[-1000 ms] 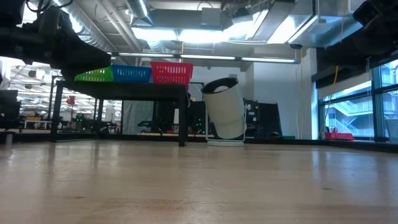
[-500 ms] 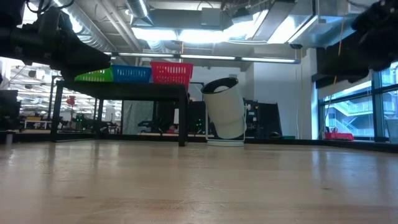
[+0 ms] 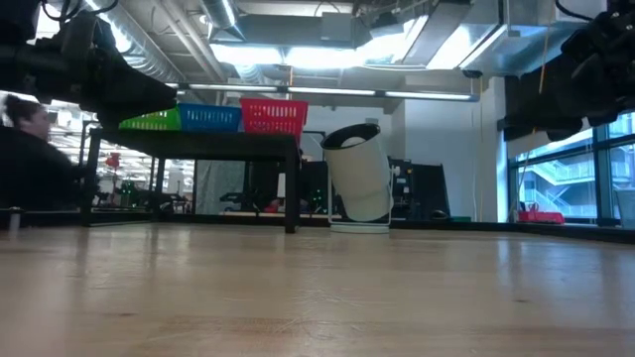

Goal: Pick & Place Office Desk Supplies
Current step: Return to Home Position

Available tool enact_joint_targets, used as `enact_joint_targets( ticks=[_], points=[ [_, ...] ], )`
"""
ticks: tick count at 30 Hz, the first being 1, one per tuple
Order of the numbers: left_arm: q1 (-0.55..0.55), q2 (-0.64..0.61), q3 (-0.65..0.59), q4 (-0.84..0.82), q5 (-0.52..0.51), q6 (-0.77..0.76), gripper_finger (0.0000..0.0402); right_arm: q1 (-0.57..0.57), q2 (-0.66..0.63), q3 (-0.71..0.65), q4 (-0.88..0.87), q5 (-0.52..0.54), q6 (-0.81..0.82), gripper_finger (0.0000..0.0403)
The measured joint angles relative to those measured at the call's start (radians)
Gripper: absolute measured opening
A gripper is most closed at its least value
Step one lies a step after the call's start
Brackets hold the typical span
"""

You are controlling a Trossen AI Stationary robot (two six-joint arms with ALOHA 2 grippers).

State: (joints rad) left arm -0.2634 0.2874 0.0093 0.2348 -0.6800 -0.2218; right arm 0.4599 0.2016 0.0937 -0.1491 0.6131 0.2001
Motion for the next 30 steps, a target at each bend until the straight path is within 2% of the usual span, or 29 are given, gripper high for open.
enact_joint_targets(
  ticks=[5, 14, 30],
  points=[
    [0.000, 0.000, 0.000, 0.000, 0.000, 0.000, 0.0119, 0.000, 0.000, -0.003, 0.006, 0.000, 0.009, 0.0201],
    [0.000, 0.000, 0.000, 0.000, 0.000, 0.000, 0.0122, 0.000, 0.006, -0.044, 0.147, -0.027, -0.069, 0.0201],
    [0.000, 0.000, 0.000, -0.001, 0.000, 0.000, 0.0118, 0.000, 0.006, -0.044, 0.142, -0.027, -0.071, 0.0201]
  ],
)
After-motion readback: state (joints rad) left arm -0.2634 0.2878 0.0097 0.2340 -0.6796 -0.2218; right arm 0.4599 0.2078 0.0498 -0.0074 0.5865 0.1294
